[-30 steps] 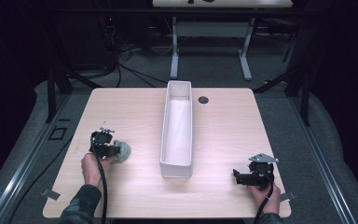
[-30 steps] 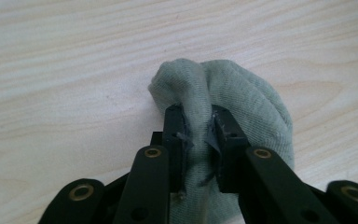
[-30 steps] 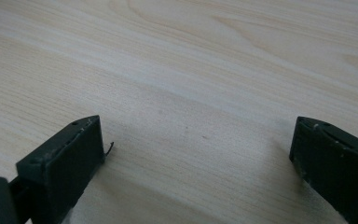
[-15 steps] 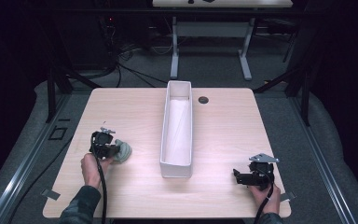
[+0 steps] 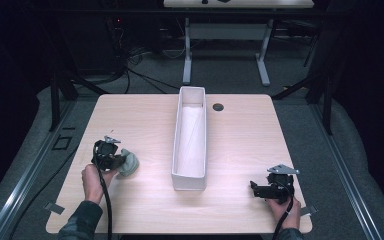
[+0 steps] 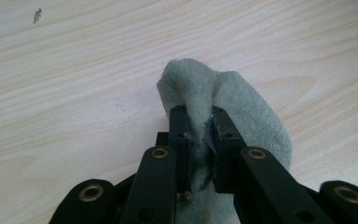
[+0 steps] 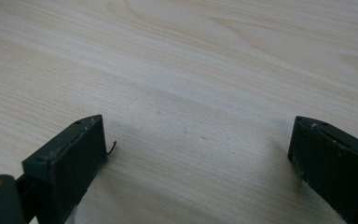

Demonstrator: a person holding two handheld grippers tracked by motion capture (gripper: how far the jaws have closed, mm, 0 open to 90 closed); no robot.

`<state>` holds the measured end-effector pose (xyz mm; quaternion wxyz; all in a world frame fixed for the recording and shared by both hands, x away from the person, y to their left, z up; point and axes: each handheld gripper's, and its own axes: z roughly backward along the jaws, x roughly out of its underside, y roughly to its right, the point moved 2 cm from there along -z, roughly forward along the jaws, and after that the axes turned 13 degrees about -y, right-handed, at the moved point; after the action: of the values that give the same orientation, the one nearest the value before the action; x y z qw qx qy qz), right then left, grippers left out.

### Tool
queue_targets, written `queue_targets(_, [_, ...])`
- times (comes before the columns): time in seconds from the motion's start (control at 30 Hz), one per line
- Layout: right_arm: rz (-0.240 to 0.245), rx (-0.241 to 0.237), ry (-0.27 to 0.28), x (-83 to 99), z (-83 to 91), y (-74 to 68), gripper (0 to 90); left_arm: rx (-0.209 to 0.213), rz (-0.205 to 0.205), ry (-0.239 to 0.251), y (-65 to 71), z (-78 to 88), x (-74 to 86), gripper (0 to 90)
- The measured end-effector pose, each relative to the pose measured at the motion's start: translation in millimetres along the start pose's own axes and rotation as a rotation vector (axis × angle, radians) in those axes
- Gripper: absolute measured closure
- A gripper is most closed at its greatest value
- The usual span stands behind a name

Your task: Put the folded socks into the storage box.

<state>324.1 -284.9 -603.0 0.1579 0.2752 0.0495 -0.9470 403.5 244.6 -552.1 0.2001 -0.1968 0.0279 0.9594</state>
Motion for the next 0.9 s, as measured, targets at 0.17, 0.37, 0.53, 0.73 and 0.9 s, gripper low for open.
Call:
queue_targets(0.17, [-0.002, 0.002, 0.001, 0.0, 0.0, 0.1, 4.0, 0.004, 0.000, 0.011, -2.3, 8.8, -2.1, 81.7])
queue_targets(0.37, [-0.001, 0.003, -0.001, 0.1, 0.4, 0.3, 4.2, 0.023, -0.022, 0.008, -1.5, 15.5, -4.7, 81.7])
queue_targets(0.53, [-0.001, 0.003, -0.001, 0.1, 0.4, 0.5, 4.3, 0.029, -0.028, 0.013, -0.3, 19.5, -6.4, 81.7])
queue_targets(0.73, [-0.001, 0.003, 0.000, 0.1, 0.3, 0.5, 4.2, 0.028, -0.044, 0.013, 1.8, 26.4, -7.6, 81.7])
queue_targets(0.9, [-0.006, 0.005, 0.005, -0.1, -0.3, 0.4, 4.0, 0.021, -0.060, 0.017, 0.9, 34.3, -7.4, 81.7])
